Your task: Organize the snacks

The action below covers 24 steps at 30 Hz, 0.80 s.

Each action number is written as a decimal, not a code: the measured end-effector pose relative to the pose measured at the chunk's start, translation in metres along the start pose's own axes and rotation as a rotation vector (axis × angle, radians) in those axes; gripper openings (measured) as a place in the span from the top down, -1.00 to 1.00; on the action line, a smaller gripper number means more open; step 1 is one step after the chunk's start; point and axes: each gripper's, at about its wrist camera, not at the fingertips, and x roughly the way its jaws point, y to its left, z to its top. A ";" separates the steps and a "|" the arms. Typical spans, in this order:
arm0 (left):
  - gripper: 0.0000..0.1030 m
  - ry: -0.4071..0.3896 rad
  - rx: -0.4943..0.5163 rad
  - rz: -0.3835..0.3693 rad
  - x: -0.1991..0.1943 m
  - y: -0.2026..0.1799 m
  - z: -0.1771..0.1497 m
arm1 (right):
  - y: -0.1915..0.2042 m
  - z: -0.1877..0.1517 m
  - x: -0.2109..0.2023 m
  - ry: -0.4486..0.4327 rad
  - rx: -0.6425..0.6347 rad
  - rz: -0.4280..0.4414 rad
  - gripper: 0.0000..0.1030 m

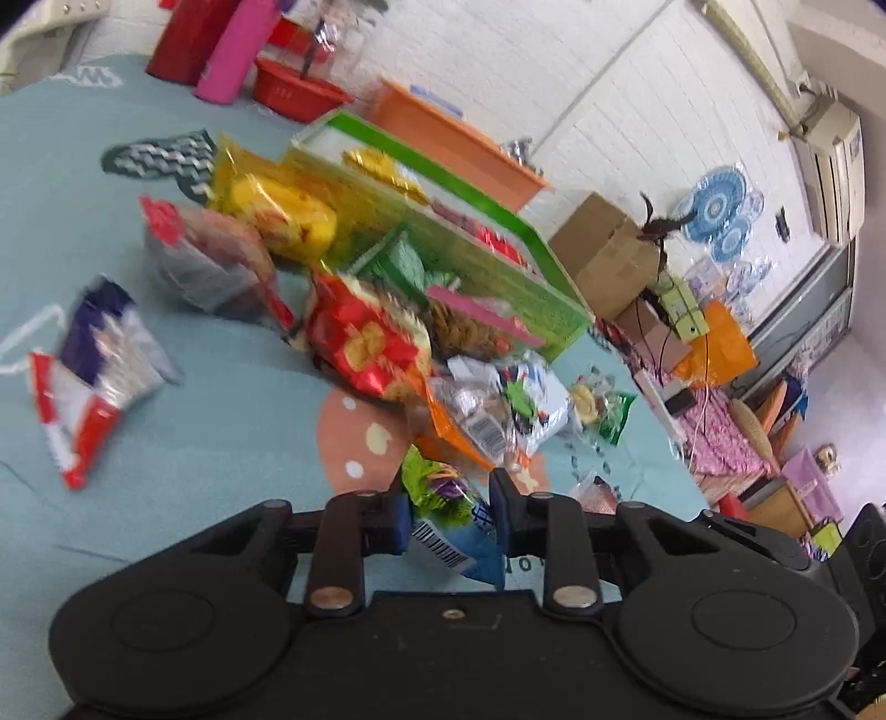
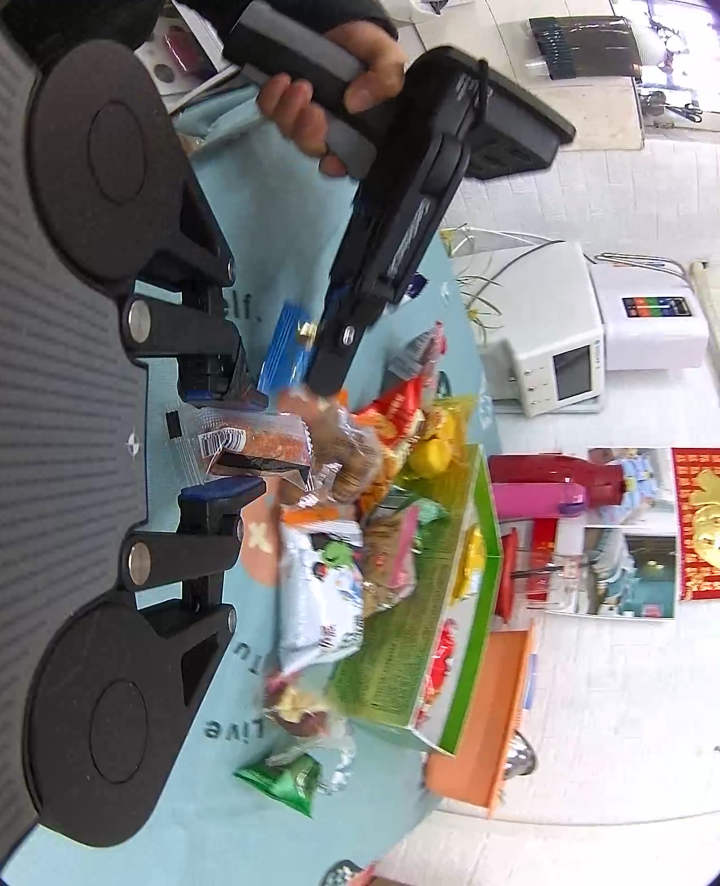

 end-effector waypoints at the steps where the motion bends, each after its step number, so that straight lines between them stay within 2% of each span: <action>1: 0.28 -0.021 0.005 -0.005 -0.009 -0.001 0.004 | -0.001 0.003 0.000 -0.012 0.000 -0.002 0.12; 5: 0.28 -0.108 0.071 -0.015 -0.031 -0.018 0.027 | -0.011 0.018 0.000 -0.070 0.011 -0.005 0.12; 9: 0.27 -0.163 0.127 -0.019 -0.028 -0.033 0.053 | -0.022 0.035 0.006 -0.124 0.008 -0.042 0.12; 16: 0.27 -0.181 0.150 -0.035 0.014 -0.042 0.100 | -0.043 0.064 0.029 -0.189 -0.027 -0.135 0.12; 24: 0.26 -0.207 0.154 0.018 0.062 -0.036 0.146 | -0.066 0.089 0.076 -0.215 -0.123 -0.295 0.12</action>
